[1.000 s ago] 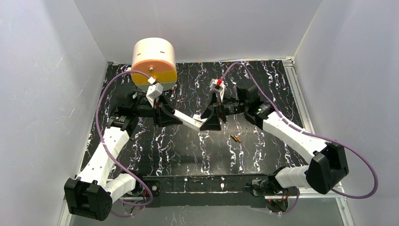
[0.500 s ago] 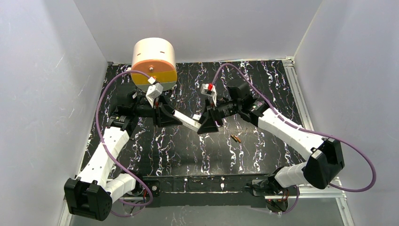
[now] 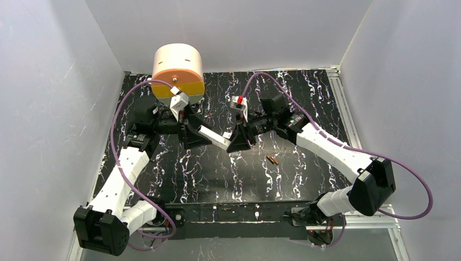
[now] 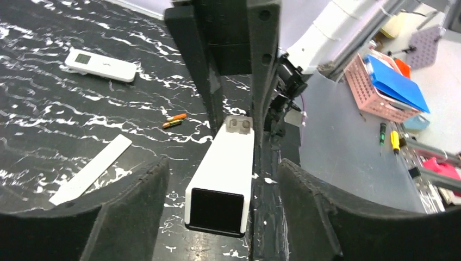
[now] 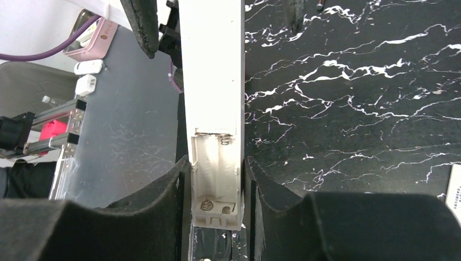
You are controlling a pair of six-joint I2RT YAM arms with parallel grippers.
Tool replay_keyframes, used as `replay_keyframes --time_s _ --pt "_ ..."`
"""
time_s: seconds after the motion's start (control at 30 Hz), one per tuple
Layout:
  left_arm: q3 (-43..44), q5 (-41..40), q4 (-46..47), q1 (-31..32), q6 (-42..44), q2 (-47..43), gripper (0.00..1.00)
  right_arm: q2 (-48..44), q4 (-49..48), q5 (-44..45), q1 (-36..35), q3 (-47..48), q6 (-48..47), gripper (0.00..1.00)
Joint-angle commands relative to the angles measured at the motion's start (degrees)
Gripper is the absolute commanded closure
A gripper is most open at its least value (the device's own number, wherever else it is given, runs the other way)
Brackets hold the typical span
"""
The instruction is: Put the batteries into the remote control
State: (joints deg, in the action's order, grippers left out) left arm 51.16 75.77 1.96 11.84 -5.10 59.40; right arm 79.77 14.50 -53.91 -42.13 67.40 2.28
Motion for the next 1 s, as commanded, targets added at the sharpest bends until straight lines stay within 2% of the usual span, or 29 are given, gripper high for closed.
replay_keyframes --time_s 0.0,0.27,0.33,0.43,0.53,0.6,0.8,0.87,0.97 --pt "2.3 -9.0 1.5 0.2 -5.7 -1.3 0.26 -1.7 -3.0 3.6 -0.4 1.9 2.1 0.94" --pt "6.3 -26.2 2.0 0.1 -29.2 2.9 0.02 -4.1 -11.1 17.5 -0.3 0.0 9.1 0.95" --pt "3.4 -29.8 6.4 0.2 -35.9 2.2 0.01 -4.4 -12.6 22.5 -0.3 -0.3 10.2 0.96" --pt "-0.7 -35.6 11.3 0.2 -43.5 0.4 0.01 -4.6 -14.0 29.7 -0.5 -1.0 12.0 0.95" --pt "-1.5 -36.3 13.0 0.3 -48.8 1.2 0.02 -4.4 -16.7 34.6 -2.0 -1.2 13.1 0.95" --pt "-2.2 -35.6 16.0 0.8 -51.6 1.7 0.05 -3.4 -15.7 38.4 -3.4 0.0 12.7 0.95" --pt "-5.3 -41.2 20.6 2.0 -56.3 1.7 0.09 -1.3 -11.8 47.2 -7.2 2.6 13.0 0.95" --pt "-5.7 -42.2 21.7 2.8 -57.6 2.8 0.13 -0.8 -11.5 48.3 -8.5 3.1 13.3 0.95" --pt "-5.1 -41.7 21.9 3.8 -58.9 5.1 0.24 0.3 -11.2 49.5 -9.7 3.6 14.1 0.95"
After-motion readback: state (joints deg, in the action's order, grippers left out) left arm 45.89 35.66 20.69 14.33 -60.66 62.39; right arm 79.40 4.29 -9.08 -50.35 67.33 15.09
